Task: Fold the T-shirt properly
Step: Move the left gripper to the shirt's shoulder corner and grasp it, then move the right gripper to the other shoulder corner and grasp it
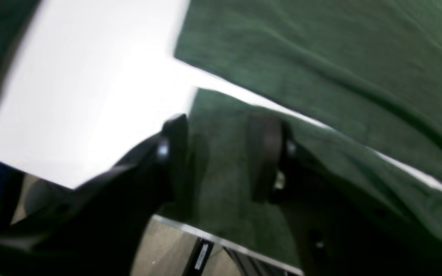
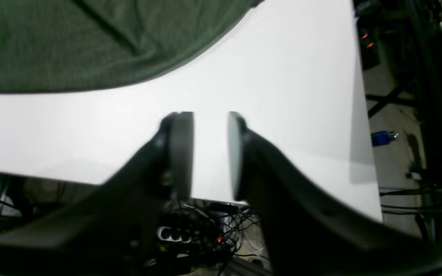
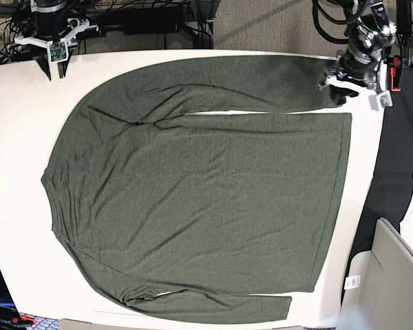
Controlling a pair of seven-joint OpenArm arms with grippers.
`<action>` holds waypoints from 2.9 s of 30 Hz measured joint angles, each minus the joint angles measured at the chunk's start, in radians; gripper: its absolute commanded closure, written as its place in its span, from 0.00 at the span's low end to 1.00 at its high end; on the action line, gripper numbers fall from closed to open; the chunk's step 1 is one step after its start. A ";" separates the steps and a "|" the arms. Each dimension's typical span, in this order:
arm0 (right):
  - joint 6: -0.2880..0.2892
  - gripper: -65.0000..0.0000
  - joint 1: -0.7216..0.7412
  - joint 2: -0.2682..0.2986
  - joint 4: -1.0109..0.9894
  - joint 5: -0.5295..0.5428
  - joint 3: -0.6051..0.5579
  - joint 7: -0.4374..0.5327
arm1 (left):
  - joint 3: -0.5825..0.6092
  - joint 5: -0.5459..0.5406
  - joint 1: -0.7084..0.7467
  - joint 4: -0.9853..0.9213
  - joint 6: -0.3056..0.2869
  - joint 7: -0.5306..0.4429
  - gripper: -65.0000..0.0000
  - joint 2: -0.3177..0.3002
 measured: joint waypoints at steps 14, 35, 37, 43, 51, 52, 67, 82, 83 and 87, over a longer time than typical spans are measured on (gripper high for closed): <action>0.003 0.70 0.027 0.000 -0.002 0.000 0.000 0.000 | -0.064 -0.007 -0.011 -0.095 -0.001 0.094 0.48 0.003; 0.003 0.70 0.025 0.000 -0.002 0.000 0.000 0.000 | -0.062 -0.240 0.055 -0.178 -0.019 0.036 0.48 -0.005; 0.003 0.70 0.025 0.000 -0.002 0.000 0.000 -0.001 | -0.062 -0.255 0.065 -0.177 -0.023 0.033 0.48 -0.005; 0.003 0.70 0.027 0.000 -0.002 0.000 0.000 0.000 | -0.015 -0.247 0.073 -0.177 -0.019 0.013 0.53 -0.008; 0.003 0.70 0.027 0.000 -0.002 0.000 0.000 0.000 | 0.039 -0.259 0.043 -0.202 -0.027 -0.006 0.57 -0.011; 0.003 0.70 0.027 0.000 -0.002 0.000 0.000 -0.001 | 0.043 -0.262 0.037 -0.207 -0.027 -0.006 0.57 -0.011; 0.003 0.69 0.025 0.000 -0.002 0.000 0.000 0.000 | 0.083 -0.314 -0.008 -0.305 -0.056 -0.060 0.84 -0.021; 0.014 0.60 0.122 -0.027 -0.002 0.248 -0.002 -0.217 | 0.082 -0.313 0.018 -0.267 -0.048 -0.013 1.00 -0.041; 0.009 0.58 0.133 -0.026 -0.002 0.301 -0.001 -0.242 | 0.082 -0.306 0.021 -0.259 -0.041 -0.006 1.00 -0.042; -0.001 0.56 0.169 -0.023 -0.002 0.509 0.001 -0.304 | 0.082 -0.298 0.021 -0.254 -0.034 0.008 1.00 -0.044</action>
